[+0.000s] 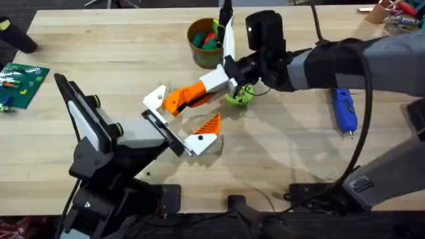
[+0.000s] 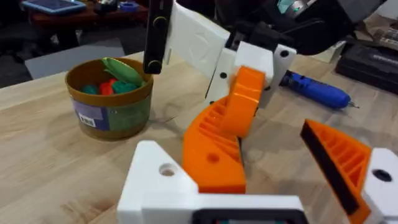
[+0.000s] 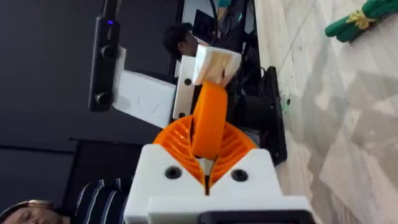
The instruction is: Pick up the gripper from the table and insert it into the empty holder that is missing its gripper. Then pick up a screw, insert it into the mounting hole, and use the screwdriver to tighten it. Finally, clean up the table by picking up the vegetable and placing it into the bucket.
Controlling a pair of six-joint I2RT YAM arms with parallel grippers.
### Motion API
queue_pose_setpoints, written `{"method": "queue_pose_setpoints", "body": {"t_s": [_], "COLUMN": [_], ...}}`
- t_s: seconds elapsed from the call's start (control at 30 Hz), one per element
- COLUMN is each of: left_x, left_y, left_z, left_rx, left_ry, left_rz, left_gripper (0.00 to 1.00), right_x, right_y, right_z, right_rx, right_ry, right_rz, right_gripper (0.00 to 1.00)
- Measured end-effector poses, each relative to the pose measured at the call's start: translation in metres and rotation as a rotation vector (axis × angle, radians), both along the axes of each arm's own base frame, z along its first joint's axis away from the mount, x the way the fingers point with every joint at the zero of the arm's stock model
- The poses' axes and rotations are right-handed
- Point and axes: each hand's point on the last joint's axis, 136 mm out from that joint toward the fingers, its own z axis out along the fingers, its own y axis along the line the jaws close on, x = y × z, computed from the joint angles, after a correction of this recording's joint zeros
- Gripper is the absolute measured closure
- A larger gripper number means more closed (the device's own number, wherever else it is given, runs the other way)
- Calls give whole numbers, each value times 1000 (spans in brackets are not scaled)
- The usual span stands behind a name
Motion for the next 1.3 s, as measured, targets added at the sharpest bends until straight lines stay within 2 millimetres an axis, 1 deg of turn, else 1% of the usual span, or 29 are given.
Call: {"method": "queue_pose_setpoints", "body": {"t_s": [0.17, 0.63, 0.73, 0.93, 1.3], "left_x": [1, 2, 3, 5, 6], "left_y": [1, 2, 3, 5, 6], "left_z": [0, 0, 0, -1, -1], "left_rx": [0, 1, 1, -13, -15], "left_ry": [-1, 0, 1, 18, 21], "left_rz": [6, 19, 25, 42, 50], "left_gripper": [14, 15, 14, 14, 14], "right_x": [5, 8, 10, 10, 13], "right_y": [5, 8, 9, 15, 19], "right_z": [4, 3, 0, -14, -11], "right_rx": [-2, -17, -20, -29, -30], "right_ry": [-17, -15, -10, 18, 10], "right_rz": [-15, -38, -36, -11, -18], "right_gripper": [981, 981, 982, 981, 982]}}
